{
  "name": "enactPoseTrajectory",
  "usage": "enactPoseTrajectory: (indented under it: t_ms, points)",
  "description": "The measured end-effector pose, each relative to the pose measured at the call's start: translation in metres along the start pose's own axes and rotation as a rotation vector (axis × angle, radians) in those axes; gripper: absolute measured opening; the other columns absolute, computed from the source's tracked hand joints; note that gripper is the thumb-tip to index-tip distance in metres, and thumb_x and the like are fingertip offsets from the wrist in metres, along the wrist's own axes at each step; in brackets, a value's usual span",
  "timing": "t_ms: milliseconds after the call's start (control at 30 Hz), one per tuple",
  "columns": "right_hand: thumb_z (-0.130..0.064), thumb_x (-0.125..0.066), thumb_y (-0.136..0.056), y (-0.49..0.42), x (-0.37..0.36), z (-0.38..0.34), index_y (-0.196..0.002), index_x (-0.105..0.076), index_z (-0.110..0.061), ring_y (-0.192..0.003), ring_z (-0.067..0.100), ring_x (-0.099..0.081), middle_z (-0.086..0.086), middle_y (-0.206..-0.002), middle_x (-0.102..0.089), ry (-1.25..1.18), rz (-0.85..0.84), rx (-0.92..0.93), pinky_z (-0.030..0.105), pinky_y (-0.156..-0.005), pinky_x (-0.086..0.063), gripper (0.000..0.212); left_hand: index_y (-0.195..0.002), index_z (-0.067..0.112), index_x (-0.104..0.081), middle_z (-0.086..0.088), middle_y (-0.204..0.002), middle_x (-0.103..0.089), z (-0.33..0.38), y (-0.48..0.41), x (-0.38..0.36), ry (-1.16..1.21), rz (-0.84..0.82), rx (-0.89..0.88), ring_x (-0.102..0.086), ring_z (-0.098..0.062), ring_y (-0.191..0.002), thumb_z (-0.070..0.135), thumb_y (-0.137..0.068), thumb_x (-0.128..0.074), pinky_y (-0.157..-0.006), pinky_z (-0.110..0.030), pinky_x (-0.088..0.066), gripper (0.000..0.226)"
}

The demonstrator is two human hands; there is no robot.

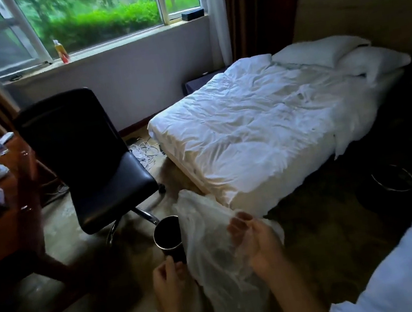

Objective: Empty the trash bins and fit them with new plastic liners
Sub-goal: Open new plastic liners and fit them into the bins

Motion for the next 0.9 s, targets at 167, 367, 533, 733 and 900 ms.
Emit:
enactPoseTrajectory:
  t_ms: [167, 367, 533, 733, 900]
  points:
    - [-0.006, -0.033, -0.103, -0.021, 0.006, -0.041, -0.088, -0.058, -0.004, -0.048, 0.025, -0.067, 0.014, -0.061, -0.068, 0.014, 0.048, 0.071, 0.030, -0.042, -0.055, 0.029, -0.098, 0.002, -0.056, -0.018, -0.088, -0.067, -0.017, -0.004, -0.078, 0.026, -0.194, 0.132, -0.060, -0.028, -0.077, 0.022, -0.100, -0.053, -0.061, -0.034, -0.042, 0.020]
    - [-0.015, -0.033, -0.105, -0.059, -0.003, -0.068, -0.093, -0.060, -0.005, -0.074, 0.031, -0.064, 0.018, -0.081, -0.067, -0.020, 0.106, 0.094, 0.040, -0.079, -0.054, 0.031, -0.098, 0.007, -0.058, -0.012, -0.084, -0.067, 0.006, -0.024, -0.159, 0.042, -0.346, 0.170, -0.061, -0.023, -0.074, 0.028, -0.102, -0.049, -0.059, -0.032, -0.045, 0.023]
    - [-0.008, -0.040, -0.100, -0.106, -0.043, -0.097, -0.095, -0.060, -0.005, -0.071, 0.019, -0.067, 0.007, -0.074, -0.072, 0.123, 0.103, 0.165, 0.028, -0.070, -0.052, 0.021, -0.096, 0.007, -0.055, -0.009, -0.073, -0.059, 0.032, -0.067, -0.219, 0.129, -0.428, 0.263, -0.053, -0.019, -0.058, 0.026, -0.102, -0.049, -0.047, -0.025, -0.040, 0.020]
    - [-0.018, -0.029, -0.107, -0.164, -0.099, -0.122, -0.094, -0.058, -0.009, -0.081, 0.029, -0.061, 0.015, -0.089, -0.066, 0.130, 0.179, 0.149, 0.033, -0.055, -0.056, 0.033, -0.100, 0.004, -0.056, -0.011, -0.077, -0.061, 0.091, -0.129, -0.262, 0.271, -0.486, 0.277, -0.054, -0.016, -0.059, 0.026, -0.100, -0.051, -0.049, -0.027, -0.042, 0.023]
    - [-0.014, -0.038, -0.104, -0.206, -0.170, -0.076, -0.094, -0.061, -0.007, -0.074, 0.030, -0.065, 0.017, -0.076, -0.071, 0.211, 0.105, 0.019, 0.031, -0.045, -0.057, 0.026, -0.106, 0.004, -0.058, -0.016, -0.090, -0.066, 0.121, -0.190, -0.239, 0.386, -0.399, 0.295, -0.061, -0.020, -0.069, 0.024, -0.100, -0.051, -0.054, -0.029, -0.045, 0.023]
Point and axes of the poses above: each hand's wrist, its own y-axis away from the middle knuckle, its own x-axis out of the back of the hand, z = x × y, the point moved 10 cm from there along -y, towards the middle knuckle
